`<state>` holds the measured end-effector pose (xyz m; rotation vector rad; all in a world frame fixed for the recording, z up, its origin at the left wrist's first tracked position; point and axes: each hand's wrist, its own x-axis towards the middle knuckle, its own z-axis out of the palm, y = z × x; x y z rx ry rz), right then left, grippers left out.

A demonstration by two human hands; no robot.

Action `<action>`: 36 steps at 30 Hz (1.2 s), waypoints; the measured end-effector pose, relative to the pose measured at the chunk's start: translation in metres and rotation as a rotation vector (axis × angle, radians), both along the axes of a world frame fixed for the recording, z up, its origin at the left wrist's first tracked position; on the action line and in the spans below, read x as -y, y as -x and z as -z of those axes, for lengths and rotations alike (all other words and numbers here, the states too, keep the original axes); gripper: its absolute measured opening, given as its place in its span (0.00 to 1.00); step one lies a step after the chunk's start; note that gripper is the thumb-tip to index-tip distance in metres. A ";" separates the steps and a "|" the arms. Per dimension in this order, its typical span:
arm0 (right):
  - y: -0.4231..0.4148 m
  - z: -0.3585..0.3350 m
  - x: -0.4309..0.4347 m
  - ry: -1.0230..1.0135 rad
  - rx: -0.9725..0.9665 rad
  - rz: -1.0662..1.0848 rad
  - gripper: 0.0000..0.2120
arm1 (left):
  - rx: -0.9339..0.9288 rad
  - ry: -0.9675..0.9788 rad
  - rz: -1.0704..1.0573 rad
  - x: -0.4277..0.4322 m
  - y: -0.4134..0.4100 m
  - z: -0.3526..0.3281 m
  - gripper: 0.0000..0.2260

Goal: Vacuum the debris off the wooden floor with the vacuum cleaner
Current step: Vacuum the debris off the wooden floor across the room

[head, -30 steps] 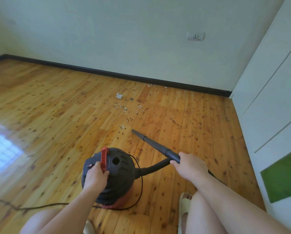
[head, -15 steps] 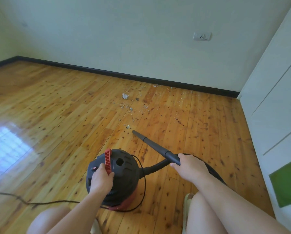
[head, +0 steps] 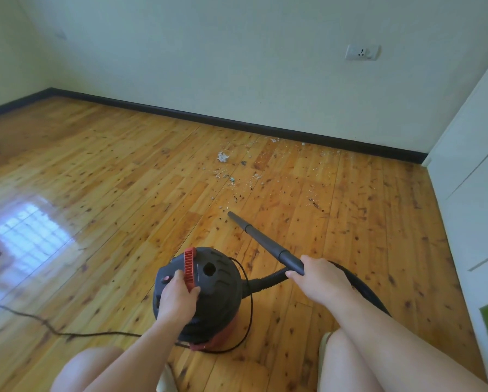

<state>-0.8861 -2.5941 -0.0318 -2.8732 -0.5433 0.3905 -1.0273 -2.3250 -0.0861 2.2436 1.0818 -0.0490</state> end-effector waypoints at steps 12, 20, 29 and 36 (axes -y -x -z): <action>0.005 -0.001 0.004 -0.004 0.043 -0.039 0.25 | 0.000 -0.011 -0.005 0.004 -0.003 -0.002 0.08; 0.008 -0.003 -0.001 0.037 0.095 -0.009 0.22 | -0.006 -0.012 0.010 0.003 -0.003 -0.003 0.08; -0.005 0.014 -0.029 0.000 0.059 0.003 0.21 | -0.046 -0.052 0.033 -0.019 -0.025 -0.004 0.07; -0.026 0.020 -0.052 0.003 0.045 -0.034 0.24 | -0.039 -0.047 0.069 -0.034 -0.038 -0.003 0.08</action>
